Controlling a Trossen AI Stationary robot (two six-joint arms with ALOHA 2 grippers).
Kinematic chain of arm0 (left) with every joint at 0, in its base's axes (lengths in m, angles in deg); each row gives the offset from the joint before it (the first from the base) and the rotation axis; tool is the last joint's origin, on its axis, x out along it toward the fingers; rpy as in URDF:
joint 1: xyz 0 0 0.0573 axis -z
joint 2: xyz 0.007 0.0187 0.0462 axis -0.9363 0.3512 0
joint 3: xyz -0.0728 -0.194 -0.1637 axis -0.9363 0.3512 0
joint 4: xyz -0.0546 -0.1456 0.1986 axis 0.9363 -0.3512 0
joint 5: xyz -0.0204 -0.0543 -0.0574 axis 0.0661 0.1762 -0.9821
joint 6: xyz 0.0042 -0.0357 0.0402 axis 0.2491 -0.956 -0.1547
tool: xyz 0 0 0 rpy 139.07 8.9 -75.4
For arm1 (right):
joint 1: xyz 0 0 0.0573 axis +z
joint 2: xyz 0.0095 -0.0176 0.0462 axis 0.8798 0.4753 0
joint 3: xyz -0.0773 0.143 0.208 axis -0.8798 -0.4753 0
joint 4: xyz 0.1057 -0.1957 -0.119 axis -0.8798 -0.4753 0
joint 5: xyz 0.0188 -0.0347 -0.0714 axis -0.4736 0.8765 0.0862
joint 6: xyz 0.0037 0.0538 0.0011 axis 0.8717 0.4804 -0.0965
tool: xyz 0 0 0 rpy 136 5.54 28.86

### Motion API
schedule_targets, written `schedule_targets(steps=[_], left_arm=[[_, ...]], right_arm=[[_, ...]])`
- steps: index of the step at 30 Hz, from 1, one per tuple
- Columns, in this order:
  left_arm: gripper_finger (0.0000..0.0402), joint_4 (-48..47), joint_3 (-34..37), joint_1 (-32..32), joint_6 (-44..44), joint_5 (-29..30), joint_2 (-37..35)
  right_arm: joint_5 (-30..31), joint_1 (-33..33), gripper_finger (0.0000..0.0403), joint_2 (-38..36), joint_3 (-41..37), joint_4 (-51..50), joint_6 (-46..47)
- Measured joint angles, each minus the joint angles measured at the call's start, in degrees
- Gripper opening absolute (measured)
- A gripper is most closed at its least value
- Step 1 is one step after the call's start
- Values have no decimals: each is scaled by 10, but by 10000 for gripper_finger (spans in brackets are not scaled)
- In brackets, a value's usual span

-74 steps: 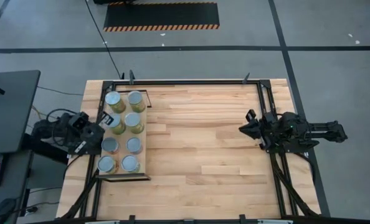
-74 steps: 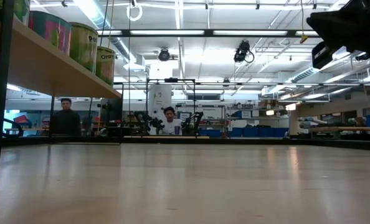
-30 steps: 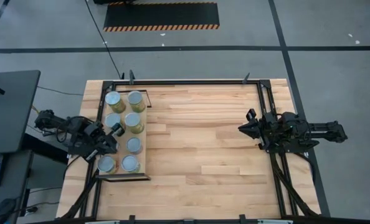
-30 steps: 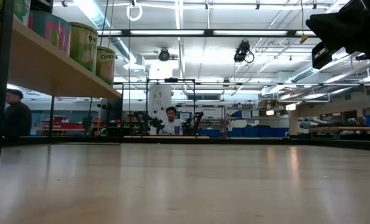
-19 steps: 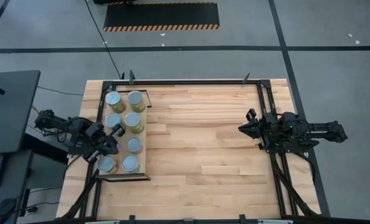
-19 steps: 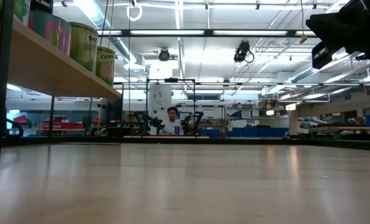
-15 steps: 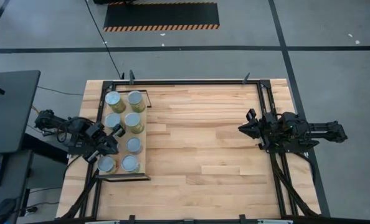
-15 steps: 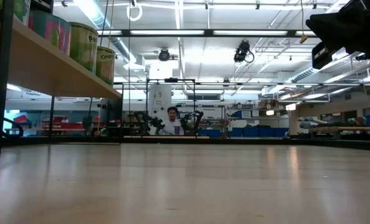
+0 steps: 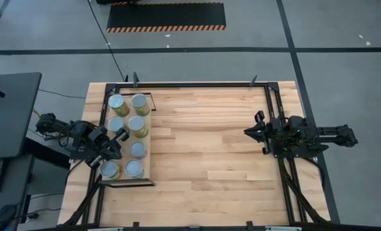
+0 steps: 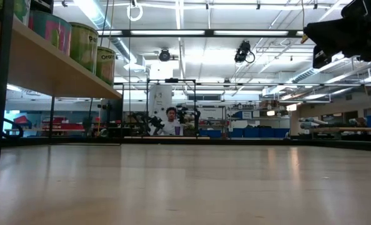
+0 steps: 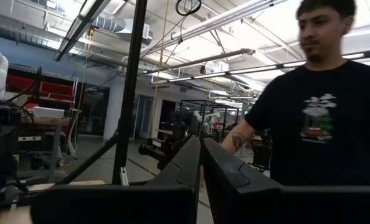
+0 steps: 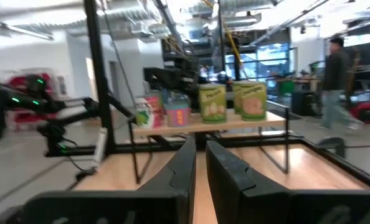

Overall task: Pick and place cans onto a shelf
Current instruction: Return to Home Position

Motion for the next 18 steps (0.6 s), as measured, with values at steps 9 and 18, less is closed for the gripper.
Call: schedule_targets(steps=[9,18], left_arm=[[25,0,0,0,0,0,0],[25,0,0,0,0,0,0]], right_arm=[[19,0,45,0,0,1,-13],[19,0,45,0,0,1,-12]])
